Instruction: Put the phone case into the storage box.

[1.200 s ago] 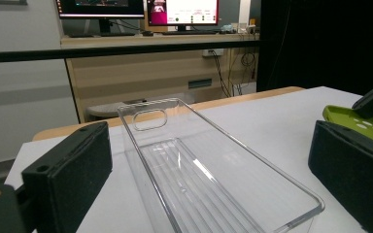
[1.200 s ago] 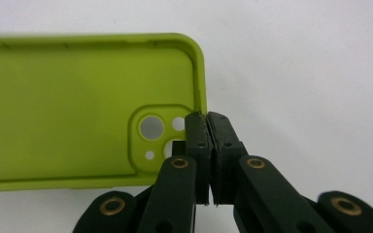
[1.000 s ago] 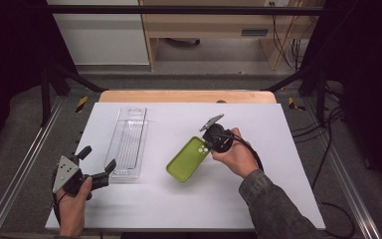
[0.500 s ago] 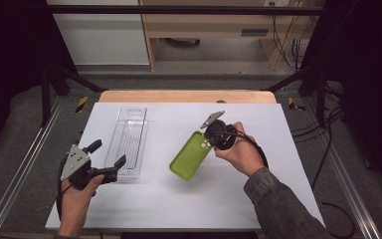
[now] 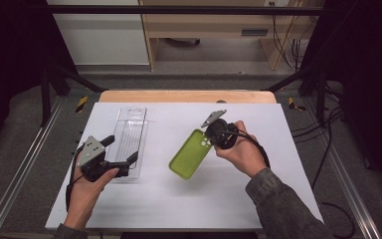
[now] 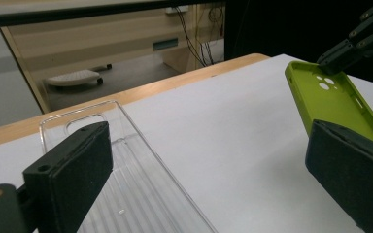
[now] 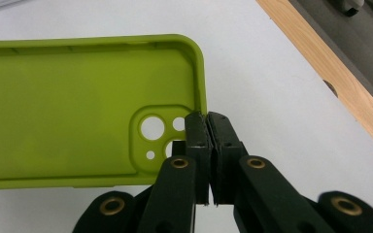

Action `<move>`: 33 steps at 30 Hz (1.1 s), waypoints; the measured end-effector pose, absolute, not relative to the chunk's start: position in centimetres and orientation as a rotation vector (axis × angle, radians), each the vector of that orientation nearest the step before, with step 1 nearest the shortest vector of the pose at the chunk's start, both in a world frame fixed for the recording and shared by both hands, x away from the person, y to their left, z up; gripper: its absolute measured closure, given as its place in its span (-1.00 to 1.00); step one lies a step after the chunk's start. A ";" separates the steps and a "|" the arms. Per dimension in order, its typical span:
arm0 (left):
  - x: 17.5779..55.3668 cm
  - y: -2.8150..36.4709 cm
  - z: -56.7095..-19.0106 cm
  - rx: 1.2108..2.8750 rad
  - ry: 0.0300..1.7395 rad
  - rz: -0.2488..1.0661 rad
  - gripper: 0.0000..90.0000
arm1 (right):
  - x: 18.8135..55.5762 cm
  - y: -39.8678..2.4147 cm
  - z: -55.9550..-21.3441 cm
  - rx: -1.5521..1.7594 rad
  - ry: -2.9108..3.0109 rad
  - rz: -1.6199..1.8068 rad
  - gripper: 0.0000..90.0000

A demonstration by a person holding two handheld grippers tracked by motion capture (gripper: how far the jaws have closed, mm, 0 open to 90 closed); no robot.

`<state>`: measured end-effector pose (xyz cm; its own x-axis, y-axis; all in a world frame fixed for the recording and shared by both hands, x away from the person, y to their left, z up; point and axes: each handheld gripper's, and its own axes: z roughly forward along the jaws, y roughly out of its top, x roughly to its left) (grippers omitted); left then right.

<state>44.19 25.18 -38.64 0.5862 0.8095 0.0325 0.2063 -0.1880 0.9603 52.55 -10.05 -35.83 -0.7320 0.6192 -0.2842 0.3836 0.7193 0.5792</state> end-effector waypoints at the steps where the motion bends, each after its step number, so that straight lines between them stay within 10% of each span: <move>1: 44.3 24.9 -38.5 1.721 0.849 0.676 -0.94 | 52.5 -10.1 -35.8 0.767 2.459 0.684 0.96; 33: 49.7 15.2 -35.8 1.990 0.803 0.521 -0.79 | 52.1 -10.3 -35.5 0.758 2.424 0.740 0.96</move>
<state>49.65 15.23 -35.78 0.7006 0.7120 0.0468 0.3329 -0.3842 0.8611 52.10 -10.26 -35.50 -0.7252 0.6265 -0.2856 0.3601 0.6987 0.6182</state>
